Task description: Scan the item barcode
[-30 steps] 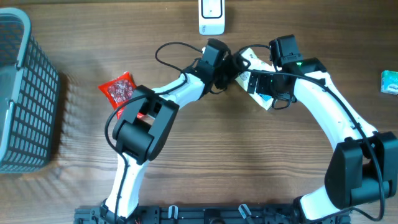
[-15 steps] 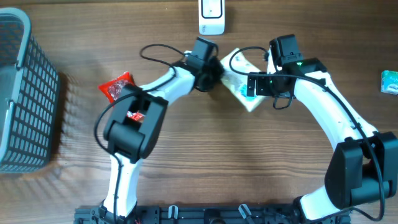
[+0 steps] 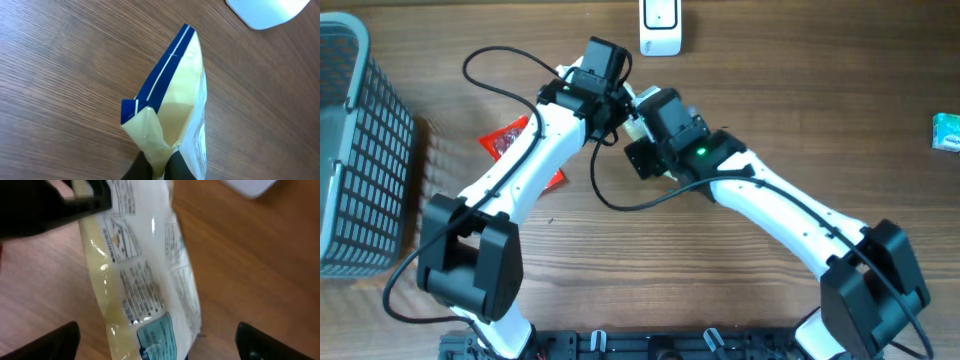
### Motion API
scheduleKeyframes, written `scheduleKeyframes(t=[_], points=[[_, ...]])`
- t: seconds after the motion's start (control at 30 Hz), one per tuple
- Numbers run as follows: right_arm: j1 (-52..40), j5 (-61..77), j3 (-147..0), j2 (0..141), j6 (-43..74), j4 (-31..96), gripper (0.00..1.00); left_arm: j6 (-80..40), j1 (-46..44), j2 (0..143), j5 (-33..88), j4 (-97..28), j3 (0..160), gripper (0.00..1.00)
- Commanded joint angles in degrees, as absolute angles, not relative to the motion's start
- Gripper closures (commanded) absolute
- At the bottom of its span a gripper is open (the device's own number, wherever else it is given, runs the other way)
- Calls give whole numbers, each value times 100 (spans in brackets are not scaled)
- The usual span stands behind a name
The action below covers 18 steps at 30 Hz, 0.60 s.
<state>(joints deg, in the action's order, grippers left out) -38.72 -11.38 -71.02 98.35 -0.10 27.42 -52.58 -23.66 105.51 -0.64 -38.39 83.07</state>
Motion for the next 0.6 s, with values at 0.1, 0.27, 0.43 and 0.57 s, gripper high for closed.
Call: scheduleKeyframes(t=[0.1,0.27,0.43,0.57], points=[[-4241,-1129,-7081,9918,-296,2589,0,-5339,-2383,10119,-89,-3948,8329,96],[-4241,-1048,-7078,9924,-207,2580,0,-5468,-2381,10005,38,-3997,8329,96],[-4241,-941,-7078,10195,183,2578,3,-5492,-2383,9839,209,-3997,8329,96],[-4241,-875,-7078,10558,357,2611,6,-5489,-2298,9695,207,-4003,8329,96]])
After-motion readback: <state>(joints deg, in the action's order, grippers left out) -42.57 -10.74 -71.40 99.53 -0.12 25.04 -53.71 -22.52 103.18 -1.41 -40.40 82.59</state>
